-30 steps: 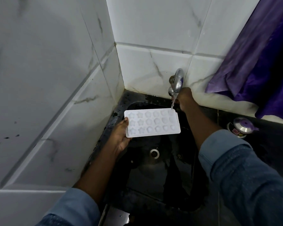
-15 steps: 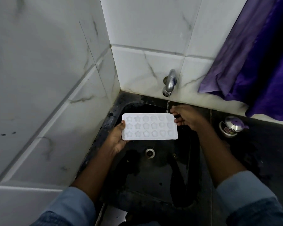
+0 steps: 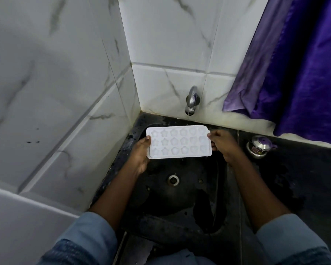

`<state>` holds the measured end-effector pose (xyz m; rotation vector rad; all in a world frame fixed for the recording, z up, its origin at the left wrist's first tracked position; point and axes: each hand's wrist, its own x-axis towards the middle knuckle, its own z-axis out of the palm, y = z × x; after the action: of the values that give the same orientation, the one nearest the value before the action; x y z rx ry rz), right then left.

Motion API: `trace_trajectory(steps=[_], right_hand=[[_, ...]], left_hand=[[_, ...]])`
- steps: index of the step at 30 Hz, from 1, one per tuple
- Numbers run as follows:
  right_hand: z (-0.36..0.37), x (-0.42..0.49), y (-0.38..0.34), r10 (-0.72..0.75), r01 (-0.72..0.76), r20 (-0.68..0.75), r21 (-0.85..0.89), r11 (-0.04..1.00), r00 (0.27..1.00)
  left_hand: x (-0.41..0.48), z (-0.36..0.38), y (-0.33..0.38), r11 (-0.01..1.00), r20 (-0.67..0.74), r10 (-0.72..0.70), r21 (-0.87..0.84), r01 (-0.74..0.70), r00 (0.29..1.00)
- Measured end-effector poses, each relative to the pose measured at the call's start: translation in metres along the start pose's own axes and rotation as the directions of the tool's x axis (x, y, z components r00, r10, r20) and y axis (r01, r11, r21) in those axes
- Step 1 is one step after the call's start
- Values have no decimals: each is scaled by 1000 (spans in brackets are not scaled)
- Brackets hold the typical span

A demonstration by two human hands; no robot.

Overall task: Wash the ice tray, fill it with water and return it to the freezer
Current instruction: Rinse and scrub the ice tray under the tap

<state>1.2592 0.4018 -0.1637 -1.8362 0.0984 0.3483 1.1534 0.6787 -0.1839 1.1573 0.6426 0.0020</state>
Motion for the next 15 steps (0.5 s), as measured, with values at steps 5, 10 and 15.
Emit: trace_trajectory(steps=[5, 10, 15], right_hand=[[-7, -15, -15, -173, 173, -96, -8, 985, 980], [-8, -29, -16, -277, 278, -134, -10, 960, 951], [-9, -57, -19, -381, 397, -222, 32, 917, 898]], left_hand=[[-26, 15, 27, 931, -116, 304, 246, -269, 946], [-47, 11, 41, 760, -74, 536, 474, -443, 841], [-63, 5, 45, 608, 27, 661, 567, -556, 750]])
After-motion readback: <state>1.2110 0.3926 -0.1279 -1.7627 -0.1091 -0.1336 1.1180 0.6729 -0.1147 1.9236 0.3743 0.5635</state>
